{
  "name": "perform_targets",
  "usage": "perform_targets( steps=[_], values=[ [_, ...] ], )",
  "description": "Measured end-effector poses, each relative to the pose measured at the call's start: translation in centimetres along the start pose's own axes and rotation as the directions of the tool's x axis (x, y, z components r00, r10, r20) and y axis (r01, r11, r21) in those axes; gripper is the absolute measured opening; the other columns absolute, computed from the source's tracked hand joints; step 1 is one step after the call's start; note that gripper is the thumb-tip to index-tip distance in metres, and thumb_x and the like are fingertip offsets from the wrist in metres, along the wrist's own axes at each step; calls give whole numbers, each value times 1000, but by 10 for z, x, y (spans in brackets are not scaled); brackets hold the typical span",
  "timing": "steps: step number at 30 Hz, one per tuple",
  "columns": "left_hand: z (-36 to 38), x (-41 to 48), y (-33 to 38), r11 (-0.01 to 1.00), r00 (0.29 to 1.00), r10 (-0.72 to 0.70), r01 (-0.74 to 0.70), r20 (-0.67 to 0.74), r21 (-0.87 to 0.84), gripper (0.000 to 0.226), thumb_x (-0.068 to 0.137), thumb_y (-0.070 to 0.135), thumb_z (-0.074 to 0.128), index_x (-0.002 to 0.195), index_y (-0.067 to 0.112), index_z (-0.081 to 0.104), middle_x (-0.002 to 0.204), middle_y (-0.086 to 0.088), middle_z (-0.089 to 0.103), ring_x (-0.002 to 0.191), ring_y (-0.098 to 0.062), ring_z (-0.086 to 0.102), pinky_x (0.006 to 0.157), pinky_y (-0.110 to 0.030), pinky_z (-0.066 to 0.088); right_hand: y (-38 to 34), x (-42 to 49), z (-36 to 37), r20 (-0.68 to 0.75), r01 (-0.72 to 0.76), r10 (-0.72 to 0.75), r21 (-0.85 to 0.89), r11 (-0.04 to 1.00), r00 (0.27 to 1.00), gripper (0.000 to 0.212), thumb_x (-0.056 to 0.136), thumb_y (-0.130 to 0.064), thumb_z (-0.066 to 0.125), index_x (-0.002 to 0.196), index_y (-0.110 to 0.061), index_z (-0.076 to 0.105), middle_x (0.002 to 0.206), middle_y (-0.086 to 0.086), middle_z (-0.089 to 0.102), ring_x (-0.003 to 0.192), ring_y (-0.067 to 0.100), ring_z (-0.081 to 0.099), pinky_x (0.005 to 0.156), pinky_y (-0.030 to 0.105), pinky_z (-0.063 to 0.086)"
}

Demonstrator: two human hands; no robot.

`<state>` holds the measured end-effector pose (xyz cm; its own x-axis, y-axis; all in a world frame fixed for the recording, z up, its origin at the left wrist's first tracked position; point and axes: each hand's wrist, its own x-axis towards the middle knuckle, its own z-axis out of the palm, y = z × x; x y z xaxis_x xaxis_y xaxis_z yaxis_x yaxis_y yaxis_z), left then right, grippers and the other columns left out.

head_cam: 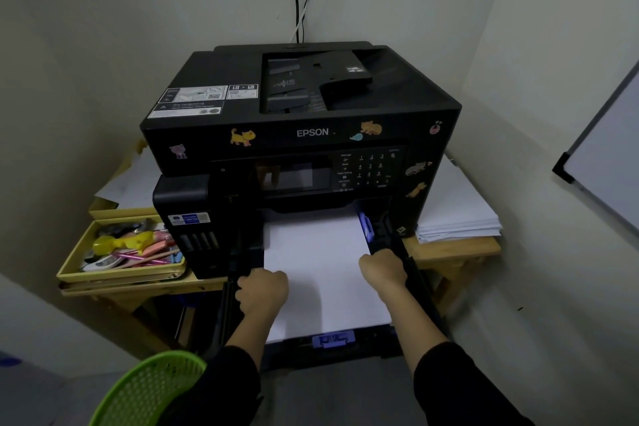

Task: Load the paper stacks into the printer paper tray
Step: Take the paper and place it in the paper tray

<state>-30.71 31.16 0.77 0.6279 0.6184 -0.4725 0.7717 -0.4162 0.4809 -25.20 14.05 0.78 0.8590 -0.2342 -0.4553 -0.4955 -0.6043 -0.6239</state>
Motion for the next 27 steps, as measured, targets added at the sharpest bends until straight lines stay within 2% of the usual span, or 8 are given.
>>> perform_targets(
  steps=[5, 6, 7, 9, 12, 15, 21, 27],
  values=[
    [-1, -5, -5, 992, 994, 90, -95, 60, 88, 53, 92, 22, 46, 137, -6, 38, 143, -23, 32, 126, -39, 41, 102, -41, 41, 10, -3, -3, 94, 53, -47, -69, 996, 994, 12, 81, -19, 51, 81, -6, 50, 99, 17, 45, 77, 26, 50, 63, 31, 39],
    [-5, -6, -8, 987, 988, 116, -126, 100, 100, 63, 91, 25, 53, 142, -5, 32, 147, -23, 27, 130, -39, 36, 104, -42, 39, 10, -5, -7, 149, 70, -58, -78, 994, 987, 18, 77, -19, 57, 89, -6, 53, 103, 18, 44, 83, 27, 51, 67, 33, 42],
    [-9, -7, -10, 982, 978, 141, -158, 153, 102, 79, 87, 28, 62, 147, -2, 21, 150, -22, 20, 135, -39, 30, 107, -42, 37, 12, -3, -12, 218, 94, -69, -104, 990, 974, 45, 74, -18, 65, 115, -6, 52, 121, 19, 43, 103, 32, 52, 79, 37, 46],
    [-16, -12, -15, 964, 945, 191, -232, 266, 133, 111, 76, 30, 76, 151, 3, 0, 154, -20, 7, 141, -40, 17, 111, -44, 31, 17, -8, -22, 355, 160, -77, -210, 964, 932, 99, 69, -11, 74, 150, -19, 18, 154, 15, 13, 138, 38, 27, 103, 43, 42],
    [-19, -19, -20, 881, 892, 217, -354, 396, 315, 131, 67, 25, 83, 150, 9, -17, 154, -22, -6, 144, -41, 2, 114, -45, 26, 22, -23, -29, 470, 314, -117, -366, 876, 875, 117, 67, -2, 76, 151, -29, -1, 157, 11, -5, 144, 36, 8, 105, 47, 43],
    [-15, -21, -25, 827, 883, 259, -412, 392, 382, 131, 64, 20, 85, 150, 13, -14, 150, -23, 1, 141, -41, 9, 111, -44, 32, 28, -27, -22, 460, 378, -152, -450, 809, 875, 118, 67, -1, 76, 151, -29, -3, 153, 9, -2, 142, 35, 9, 104, 45, 44],
    [-14, -24, -31, 827, 889, 338, -437, 309, 353, 117, 68, 25, 80, 150, 12, -2, 147, -18, 9, 138, -37, 15, 111, -40, 32, 34, -32, -18, 377, 402, -243, -434, 806, 894, 109, 70, -2, 72, 151, -27, 4, 149, 9, 8, 140, 32, 13, 107, 41, 41],
    [-11, -34, -34, 820, 821, 390, -516, 418, 248, 114, 71, 38, 73, 152, 21, -7, 158, -8, -14, 147, -32, -8, 119, -45, 14, 37, -42, -19, 443, 478, -327, -286, 831, 834, 96, 73, -18, 67, 151, -28, 12, 156, -2, 0, 144, 24, 5, 115, 42, 28]
  ],
)
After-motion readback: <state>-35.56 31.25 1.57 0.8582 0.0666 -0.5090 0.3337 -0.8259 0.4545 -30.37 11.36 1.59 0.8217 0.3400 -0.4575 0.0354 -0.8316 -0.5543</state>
